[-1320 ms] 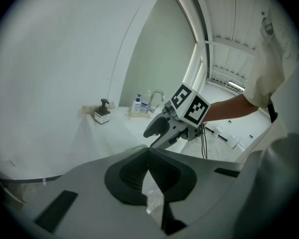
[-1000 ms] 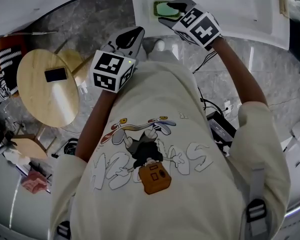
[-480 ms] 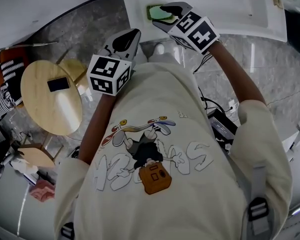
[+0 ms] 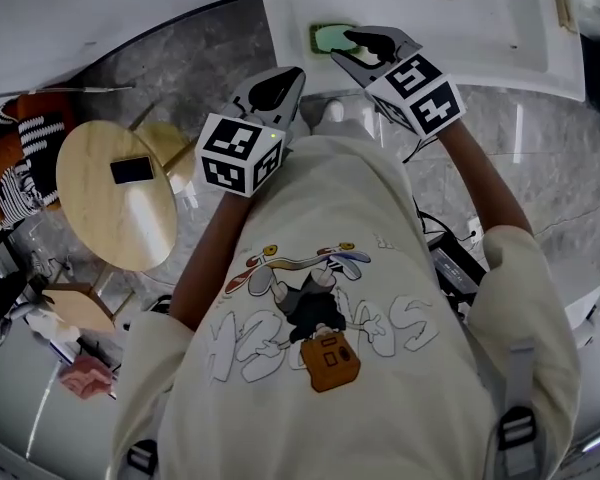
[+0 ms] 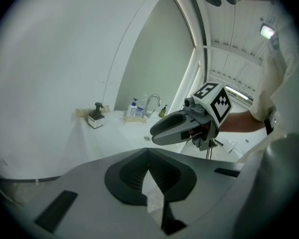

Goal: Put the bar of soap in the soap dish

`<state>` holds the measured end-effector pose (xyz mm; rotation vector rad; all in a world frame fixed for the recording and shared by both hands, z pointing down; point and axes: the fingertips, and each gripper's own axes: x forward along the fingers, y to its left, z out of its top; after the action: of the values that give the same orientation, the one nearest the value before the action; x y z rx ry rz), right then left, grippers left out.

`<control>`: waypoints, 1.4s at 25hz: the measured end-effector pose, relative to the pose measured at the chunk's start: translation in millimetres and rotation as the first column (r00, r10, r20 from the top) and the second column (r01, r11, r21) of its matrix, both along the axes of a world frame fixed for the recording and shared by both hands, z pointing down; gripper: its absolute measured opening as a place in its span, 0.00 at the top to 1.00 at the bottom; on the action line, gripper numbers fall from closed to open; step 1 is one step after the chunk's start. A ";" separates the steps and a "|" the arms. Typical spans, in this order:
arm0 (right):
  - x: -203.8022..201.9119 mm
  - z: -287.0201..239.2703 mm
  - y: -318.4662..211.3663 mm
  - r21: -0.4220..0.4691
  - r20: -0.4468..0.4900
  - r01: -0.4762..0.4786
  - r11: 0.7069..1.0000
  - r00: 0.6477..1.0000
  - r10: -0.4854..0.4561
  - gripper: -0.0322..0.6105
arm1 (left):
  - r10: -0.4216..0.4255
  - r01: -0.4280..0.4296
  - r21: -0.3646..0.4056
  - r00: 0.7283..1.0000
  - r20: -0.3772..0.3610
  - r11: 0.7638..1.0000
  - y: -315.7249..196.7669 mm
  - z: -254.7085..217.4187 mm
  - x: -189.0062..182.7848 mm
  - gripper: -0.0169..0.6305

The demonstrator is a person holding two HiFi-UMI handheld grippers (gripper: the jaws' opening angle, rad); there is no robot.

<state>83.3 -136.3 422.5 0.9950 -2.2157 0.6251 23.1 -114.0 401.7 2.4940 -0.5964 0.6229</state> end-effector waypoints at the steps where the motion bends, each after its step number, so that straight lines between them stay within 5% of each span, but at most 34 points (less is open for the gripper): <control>1: 2.7 -4.0 0.7 0.009 0.004 -0.020 1.000 1.000 0.020 0.73 | -0.007 0.007 -0.016 1.000 -0.024 1.000 0.2 -3.2 2.8 0.96; 15: 10.5 -77.6 3.6 0.185 0.165 -0.277 0.943 0.955 0.248 0.91 | -0.008 0.014 0.054 0.993 -0.118 0.998 -7.2 -47.2 13.7 0.96; 25: 3.6 -144.2 7.2 0.271 0.257 -0.310 0.911 0.936 0.242 0.92 | -0.028 0.050 0.084 0.969 -0.244 0.995 -22.6 -113.6 27.0 0.96; 35: 8.8 -184.4 23.4 0.339 0.343 -0.384 0.859 0.900 0.267 0.92 | -0.011 0.053 0.136 0.956 -0.292 0.989 -3.1 -156.8 33.4 0.96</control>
<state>92.1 -113.0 238.1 1.6116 -2.5097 0.4916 56.5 -117.1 244.9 2.6352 -0.5829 0.1978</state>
